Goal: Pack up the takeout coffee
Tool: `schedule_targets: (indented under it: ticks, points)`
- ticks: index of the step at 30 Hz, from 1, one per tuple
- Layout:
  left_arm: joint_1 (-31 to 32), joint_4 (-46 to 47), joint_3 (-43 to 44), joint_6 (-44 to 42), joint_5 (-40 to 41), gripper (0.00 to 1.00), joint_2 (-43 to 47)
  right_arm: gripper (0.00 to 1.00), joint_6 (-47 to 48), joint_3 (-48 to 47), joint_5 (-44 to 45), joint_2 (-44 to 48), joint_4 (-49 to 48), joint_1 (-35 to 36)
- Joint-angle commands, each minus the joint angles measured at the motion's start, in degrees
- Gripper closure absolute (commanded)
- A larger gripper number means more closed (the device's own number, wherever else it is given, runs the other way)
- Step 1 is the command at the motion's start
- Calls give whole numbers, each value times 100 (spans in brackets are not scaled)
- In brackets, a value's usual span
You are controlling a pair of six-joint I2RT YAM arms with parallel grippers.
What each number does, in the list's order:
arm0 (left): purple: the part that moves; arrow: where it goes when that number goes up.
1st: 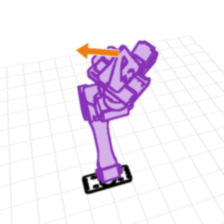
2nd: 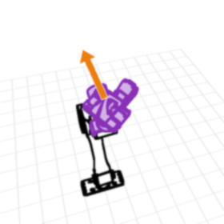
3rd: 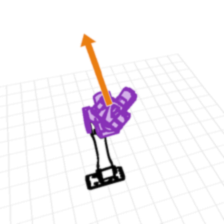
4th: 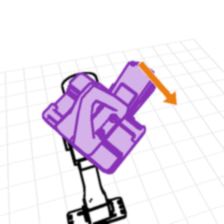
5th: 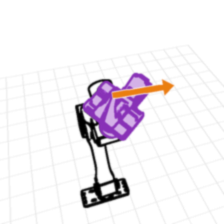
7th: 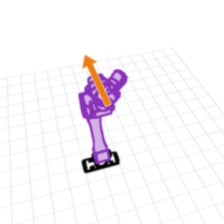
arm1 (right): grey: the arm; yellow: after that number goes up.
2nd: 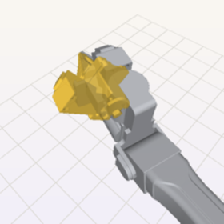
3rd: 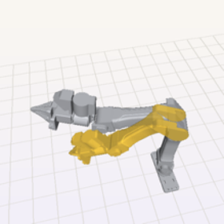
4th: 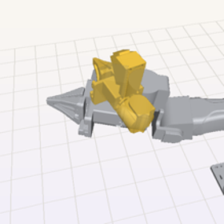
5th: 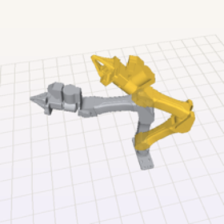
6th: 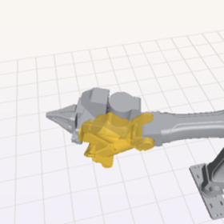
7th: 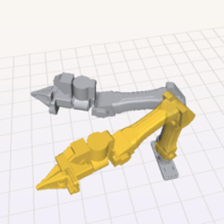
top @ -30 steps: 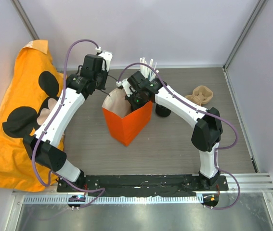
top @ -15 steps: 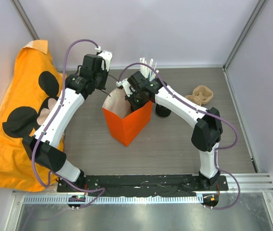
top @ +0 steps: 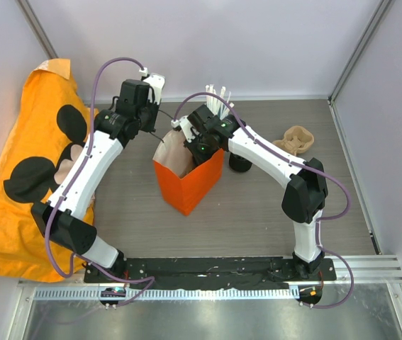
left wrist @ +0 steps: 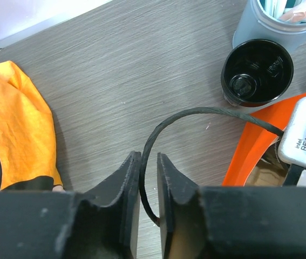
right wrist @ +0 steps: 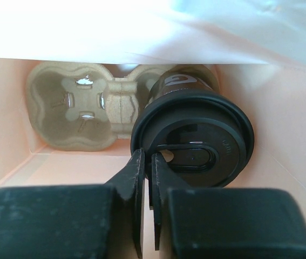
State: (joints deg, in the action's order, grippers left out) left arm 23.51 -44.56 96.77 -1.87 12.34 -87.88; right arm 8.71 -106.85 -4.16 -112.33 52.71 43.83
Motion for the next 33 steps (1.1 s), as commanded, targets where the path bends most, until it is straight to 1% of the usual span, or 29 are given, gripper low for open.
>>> schedule_targets:
  ticks: [1,5,6,9,17,21,26,27,31,32,33]
  points:
    - [-4,175,35,55,-117,76,227,86,87,-38,47,54,-15,29]
    - [-4,166,17,55,-126,75,236,79,87,-55,47,62,-15,20]
    - [-13,166,17,55,-126,74,227,75,96,-73,47,80,-15,29]
    - [-4,166,17,64,-135,73,236,69,104,-108,74,133,3,20]
    - [-13,158,35,46,-153,72,218,55,166,-257,109,273,73,29]
    - [-13,158,35,55,-161,71,218,45,201,-337,144,326,108,29]
    - [-4,149,87,46,-162,71,227,41,236,-521,135,414,187,29]
    - [-13,158,87,46,-170,71,227,36,236,-539,126,431,196,29]
    - [-4,140,79,29,-232,71,236,33,280,-688,100,502,301,29]
    - [-13,140,87,37,-241,71,245,24,289,-740,100,528,310,29]
    - [-4,140,96,29,-258,71,245,24,298,-776,100,546,328,29]
